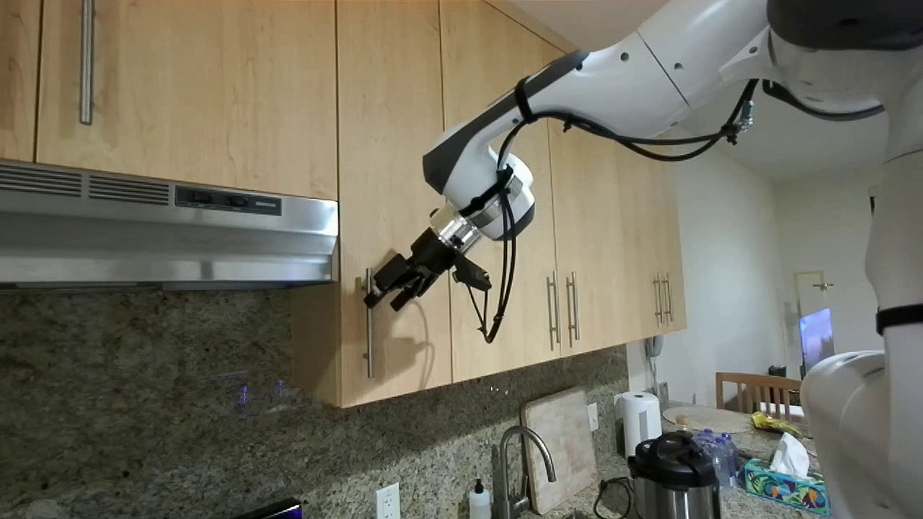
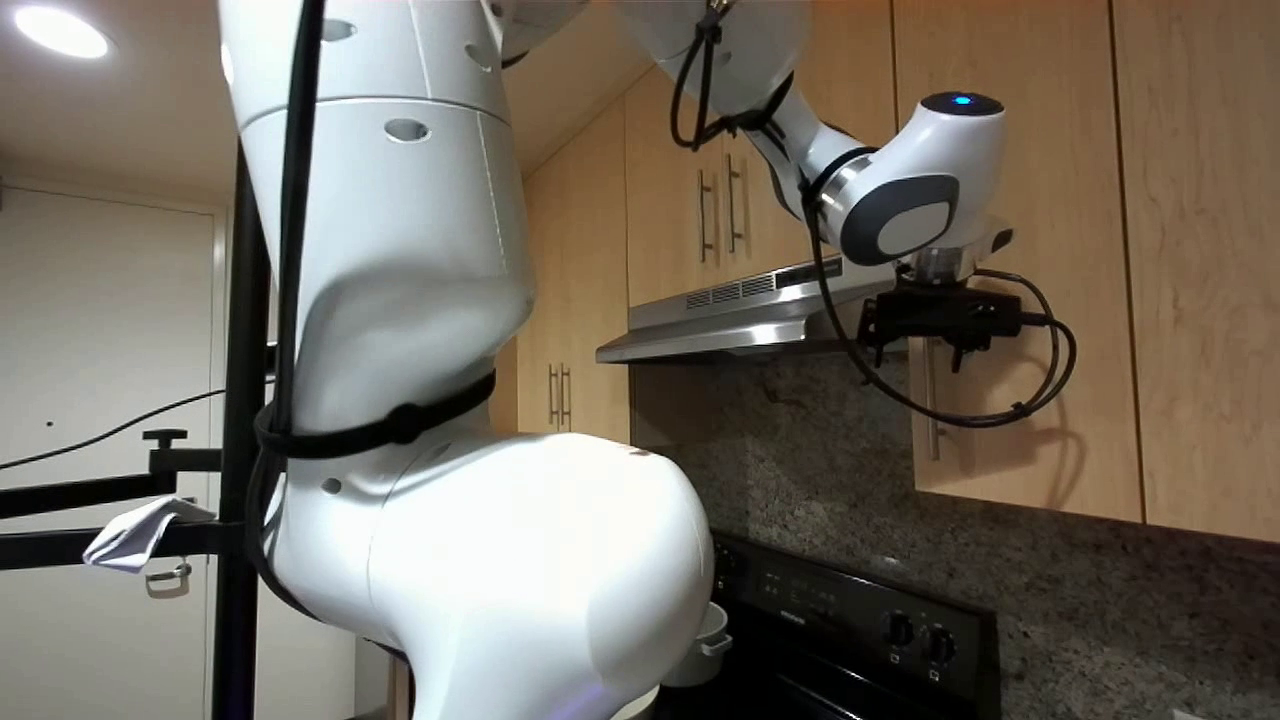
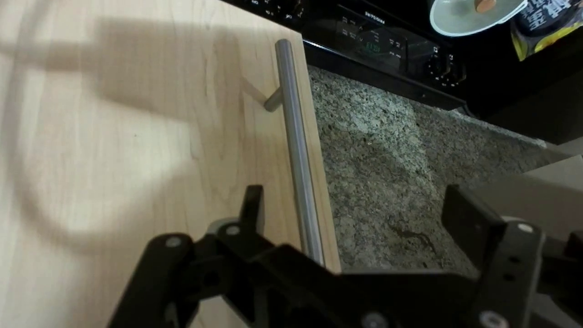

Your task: Open the first cabinet door to the right of the stove hood

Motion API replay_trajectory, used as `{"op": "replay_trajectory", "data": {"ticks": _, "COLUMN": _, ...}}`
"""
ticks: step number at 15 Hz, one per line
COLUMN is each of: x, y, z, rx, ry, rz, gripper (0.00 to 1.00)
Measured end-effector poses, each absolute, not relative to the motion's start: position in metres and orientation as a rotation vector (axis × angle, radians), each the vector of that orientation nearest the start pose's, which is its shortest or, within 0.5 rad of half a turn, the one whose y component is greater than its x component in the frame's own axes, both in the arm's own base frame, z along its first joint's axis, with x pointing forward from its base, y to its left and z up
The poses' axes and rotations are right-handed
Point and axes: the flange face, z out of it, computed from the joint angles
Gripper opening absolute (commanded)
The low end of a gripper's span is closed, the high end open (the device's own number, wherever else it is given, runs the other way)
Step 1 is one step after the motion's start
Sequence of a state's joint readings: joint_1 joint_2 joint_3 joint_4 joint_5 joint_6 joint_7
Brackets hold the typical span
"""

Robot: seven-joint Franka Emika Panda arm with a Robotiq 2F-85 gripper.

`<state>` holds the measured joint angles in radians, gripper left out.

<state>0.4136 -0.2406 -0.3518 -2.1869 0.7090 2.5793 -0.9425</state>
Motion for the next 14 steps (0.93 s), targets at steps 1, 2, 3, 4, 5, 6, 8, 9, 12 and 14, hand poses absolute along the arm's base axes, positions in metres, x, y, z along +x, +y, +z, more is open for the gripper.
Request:
{"op": "replay_trajectory", "data": {"ticks": 1, "x": 0.533, "y": 0.010, "z": 0.546, "rx": -2.537, "ry": -0.635, "rz": -1.076, "gripper": 1.00}}
{"op": "replay_trajectory", "data": {"ticks": 2, "x": 0.535, "y": 0.011, "z": 0.544, "rx": -2.541, "ry": -0.636, "rz": -1.072, "gripper": 1.00}}
{"op": "replay_trajectory", "data": {"ticks": 3, "x": 0.536, "y": 0.011, "z": 0.544, "rx": -2.544, "ry": -0.635, "rz": -1.071, "gripper": 1.00}}
{"op": "replay_trajectory", "data": {"ticks": 4, "x": 0.536, "y": 0.010, "z": 0.544, "rx": -2.545, "ry": -0.633, "rz": -1.072, "gripper": 1.00}}
{"op": "replay_trajectory", "data": {"ticks": 5, "x": 0.536, "y": 0.010, "z": 0.544, "rx": -2.548, "ry": -0.634, "rz": -1.072, "gripper": 1.00}}
{"op": "replay_trajectory", "data": {"ticks": 6, "x": 0.536, "y": 0.010, "z": 0.544, "rx": -2.555, "ry": -0.634, "rz": -1.074, "gripper": 1.00}}
{"op": "replay_trajectory", "data": {"ticks": 8, "x": 0.536, "y": 0.014, "z": 0.545, "rx": -2.567, "ry": -0.627, "rz": -1.088, "gripper": 1.00}}
{"op": "replay_trajectory", "data": {"ticks": 9, "x": 0.536, "y": 0.017, "z": 0.546, "rx": -2.573, "ry": -0.618, "rz": -1.101, "gripper": 1.00}}
{"op": "replay_trajectory", "data": {"ticks": 12, "x": 0.535, "y": 0.030, "z": 0.545, "rx": -2.588, "ry": -0.567, "rz": -1.135, "gripper": 1.00}}
{"op": "replay_trajectory", "data": {"ticks": 14, "x": 0.535, "y": 0.034, "z": 0.541, "rx": -2.604, "ry": -0.485, "rz": -1.170, "gripper": 1.00}}
